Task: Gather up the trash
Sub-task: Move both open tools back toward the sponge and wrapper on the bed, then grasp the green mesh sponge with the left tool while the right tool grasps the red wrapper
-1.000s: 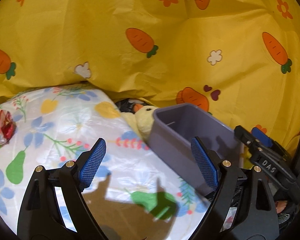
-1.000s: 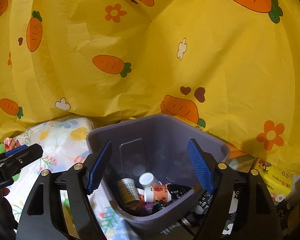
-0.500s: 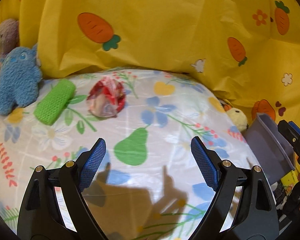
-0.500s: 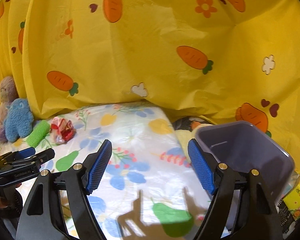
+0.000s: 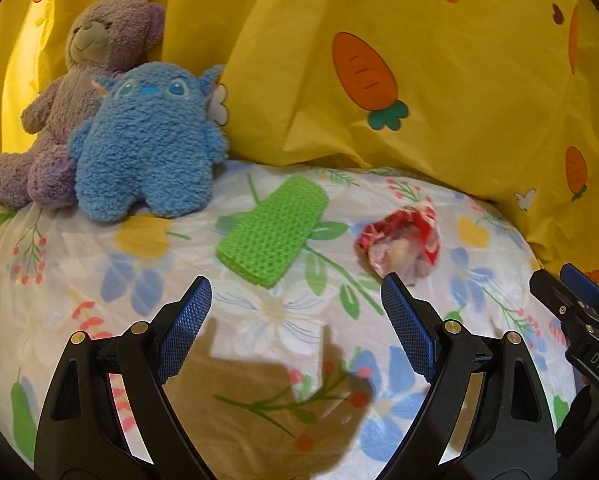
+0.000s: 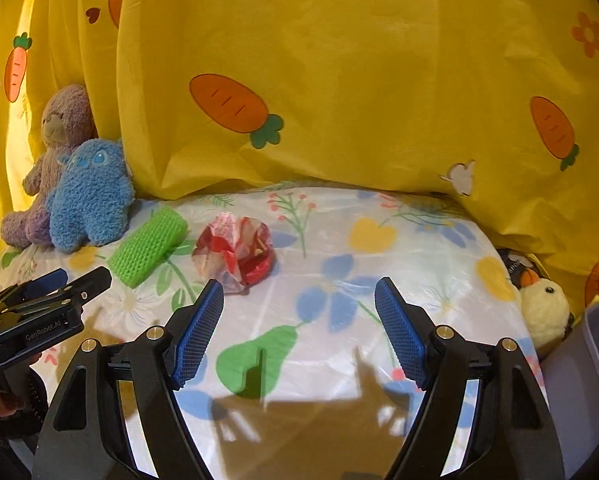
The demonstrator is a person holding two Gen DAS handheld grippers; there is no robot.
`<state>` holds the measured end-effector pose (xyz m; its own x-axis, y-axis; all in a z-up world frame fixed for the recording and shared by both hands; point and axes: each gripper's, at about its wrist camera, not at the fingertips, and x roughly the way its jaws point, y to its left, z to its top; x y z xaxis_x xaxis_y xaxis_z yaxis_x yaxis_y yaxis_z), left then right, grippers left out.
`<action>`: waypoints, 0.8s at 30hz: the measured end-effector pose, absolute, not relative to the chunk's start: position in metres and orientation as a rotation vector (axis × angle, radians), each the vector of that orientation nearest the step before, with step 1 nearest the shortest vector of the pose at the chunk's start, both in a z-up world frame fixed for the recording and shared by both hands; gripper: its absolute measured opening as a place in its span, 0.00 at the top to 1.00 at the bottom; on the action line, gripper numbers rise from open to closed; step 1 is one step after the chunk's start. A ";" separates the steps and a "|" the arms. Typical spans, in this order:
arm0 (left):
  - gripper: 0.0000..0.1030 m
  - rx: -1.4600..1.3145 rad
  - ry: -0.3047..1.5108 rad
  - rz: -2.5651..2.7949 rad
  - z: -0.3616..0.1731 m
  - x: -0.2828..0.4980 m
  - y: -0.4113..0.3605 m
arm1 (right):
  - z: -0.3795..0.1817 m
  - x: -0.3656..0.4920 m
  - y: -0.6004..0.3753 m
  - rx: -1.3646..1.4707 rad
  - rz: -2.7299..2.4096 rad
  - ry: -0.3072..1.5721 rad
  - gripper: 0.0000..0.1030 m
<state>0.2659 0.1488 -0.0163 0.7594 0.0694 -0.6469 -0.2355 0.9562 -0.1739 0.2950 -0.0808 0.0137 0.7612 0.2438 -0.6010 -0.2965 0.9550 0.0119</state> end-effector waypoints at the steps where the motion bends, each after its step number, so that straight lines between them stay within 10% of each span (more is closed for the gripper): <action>1: 0.17 -0.261 0.686 0.180 -0.017 0.267 0.156 | 0.011 0.304 -0.073 -0.083 0.304 0.650 0.26; 24: 0.23 -0.227 0.778 0.119 -0.063 0.346 0.176 | -0.039 0.380 -0.036 -0.035 0.397 0.776 0.74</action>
<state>0.3458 0.1756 -0.0633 0.7075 0.0226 -0.7064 -0.1898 0.9688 -0.1591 0.3796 -0.0359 -0.0393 0.6433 0.3358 -0.6880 -0.3614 0.9254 0.1137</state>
